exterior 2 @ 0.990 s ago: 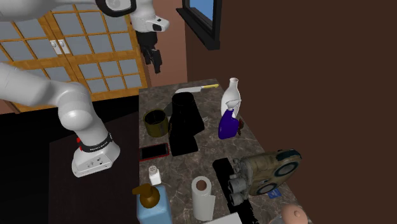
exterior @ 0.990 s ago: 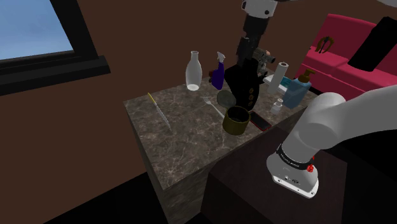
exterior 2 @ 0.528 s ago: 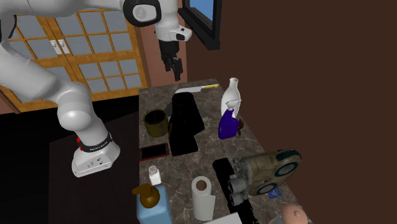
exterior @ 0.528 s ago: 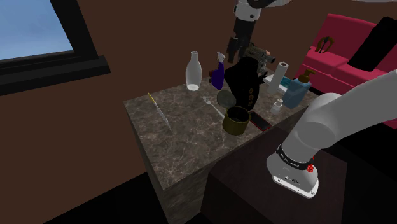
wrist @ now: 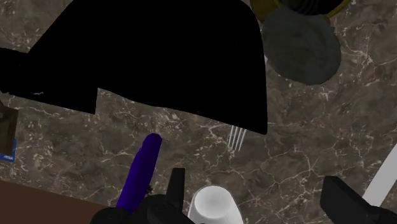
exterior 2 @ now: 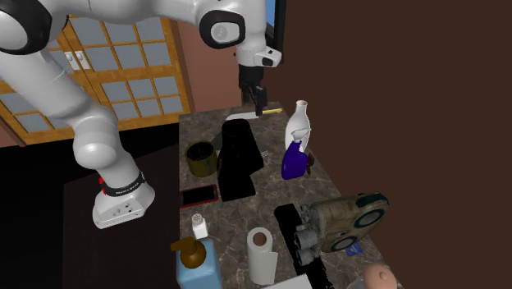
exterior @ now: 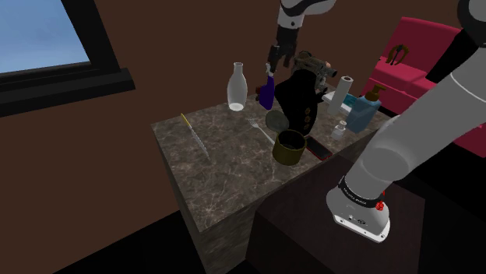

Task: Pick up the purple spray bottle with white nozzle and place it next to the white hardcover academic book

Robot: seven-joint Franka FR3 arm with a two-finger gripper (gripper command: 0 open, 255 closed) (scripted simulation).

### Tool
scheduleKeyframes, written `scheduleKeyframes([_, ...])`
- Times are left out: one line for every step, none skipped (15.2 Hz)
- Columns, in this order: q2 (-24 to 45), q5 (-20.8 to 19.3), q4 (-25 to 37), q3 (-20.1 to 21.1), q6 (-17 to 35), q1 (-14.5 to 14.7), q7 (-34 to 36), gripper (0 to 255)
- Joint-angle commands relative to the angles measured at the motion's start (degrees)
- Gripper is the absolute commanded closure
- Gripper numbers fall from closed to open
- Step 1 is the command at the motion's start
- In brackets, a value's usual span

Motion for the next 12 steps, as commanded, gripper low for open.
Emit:
scheduleKeyframes([3.44, 0.27, 2.37, -1.17, 1.2, -0.68, -0.94, 0])
scheduleKeyframes([5.45, 0.56, 3.92, -1.65, 1.68, -0.95, -1.33, 0])
scheduleKeyframes([7.46, 0.89, 5.54, -2.13, 2.1, -1.24, -1.72, 0])
scheduleKeyframes([9.49, 1.27, 7.23, -2.59, 2.46, -1.54, -2.13, 0])
scheduleKeyframes([11.53, 1.69, 8.98, -3.03, 2.76, -1.87, -2.54, 0])
scheduleKeyframes([13.58, 2.15, 10.79, -3.44, 2.99, -2.22, -2.95, 0])
scheduleKeyframes([15.64, 2.64, 12.68, -3.83, 3.17, -2.61, -3.37, 0])
scheduleKeyframes([17.72, 3.17, 14.64, -4.18, 3.27, -3.03, -3.78, 0])
scheduleKeyframes([19.82, 3.72, 16.67, -4.51, 3.32, -3.48, -4.18, 0])
scheduleKeyframes([21.93, 4.3, 18.78, -4.82, 3.29, -3.95, -4.57, 0])
scheduleKeyframes([24.06, 4.89, 20.98, -5.09, 3.2, -4.48, -4.95, 0])
scheduleKeyframes([25.96, 5.43, 22.99, -5.3, 3.06, -4.97, -5.27, 0])
